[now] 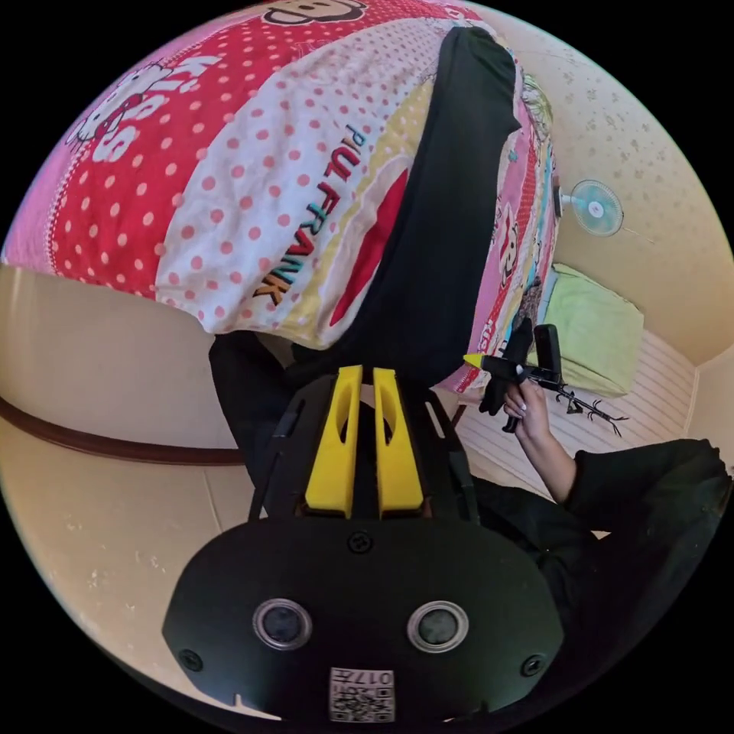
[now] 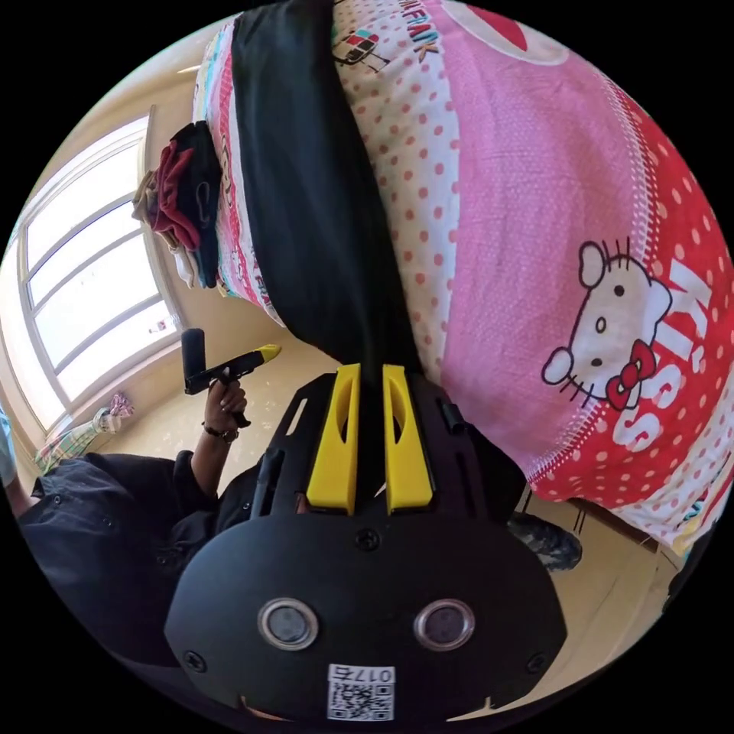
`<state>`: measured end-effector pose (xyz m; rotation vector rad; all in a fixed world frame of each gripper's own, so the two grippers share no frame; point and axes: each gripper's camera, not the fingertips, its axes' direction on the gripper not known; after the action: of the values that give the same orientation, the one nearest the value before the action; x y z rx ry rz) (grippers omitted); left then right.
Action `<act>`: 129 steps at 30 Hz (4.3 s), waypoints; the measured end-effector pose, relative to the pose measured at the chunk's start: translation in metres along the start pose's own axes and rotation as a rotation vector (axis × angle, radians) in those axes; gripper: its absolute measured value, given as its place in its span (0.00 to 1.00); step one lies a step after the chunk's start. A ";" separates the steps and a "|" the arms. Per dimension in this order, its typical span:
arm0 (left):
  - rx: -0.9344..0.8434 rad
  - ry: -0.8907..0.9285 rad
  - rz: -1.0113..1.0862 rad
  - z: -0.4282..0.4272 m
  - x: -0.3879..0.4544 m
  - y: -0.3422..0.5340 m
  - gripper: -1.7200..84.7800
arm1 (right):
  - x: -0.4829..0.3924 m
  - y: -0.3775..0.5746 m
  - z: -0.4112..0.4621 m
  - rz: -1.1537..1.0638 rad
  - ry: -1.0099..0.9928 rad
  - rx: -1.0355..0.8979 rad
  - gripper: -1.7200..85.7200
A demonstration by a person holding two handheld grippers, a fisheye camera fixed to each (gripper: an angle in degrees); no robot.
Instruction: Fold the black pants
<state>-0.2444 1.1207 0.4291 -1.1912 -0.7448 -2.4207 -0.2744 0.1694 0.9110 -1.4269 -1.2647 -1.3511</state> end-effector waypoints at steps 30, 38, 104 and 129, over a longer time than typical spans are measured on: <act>0.051 0.584 0.241 -0.028 -0.067 -0.133 0.08 | -0.007 -0.198 -0.043 -0.292 -0.653 0.189 0.07; 0.053 0.710 0.490 -0.075 -0.010 -0.018 0.07 | -0.096 -0.091 -0.071 -0.546 -0.748 0.142 0.04; 0.073 0.440 0.065 0.088 -0.031 -0.024 0.25 | 0.058 -0.188 -0.066 -0.170 -0.252 0.100 0.29; -0.018 0.465 0.014 0.023 0.029 0.051 0.12 | -0.017 -0.123 -0.060 -0.346 -0.457 -0.174 0.11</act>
<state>-0.2210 1.0912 0.4791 -0.5924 -0.5658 -2.5526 -0.4060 0.1326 0.8906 -1.7657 -1.7914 -1.4330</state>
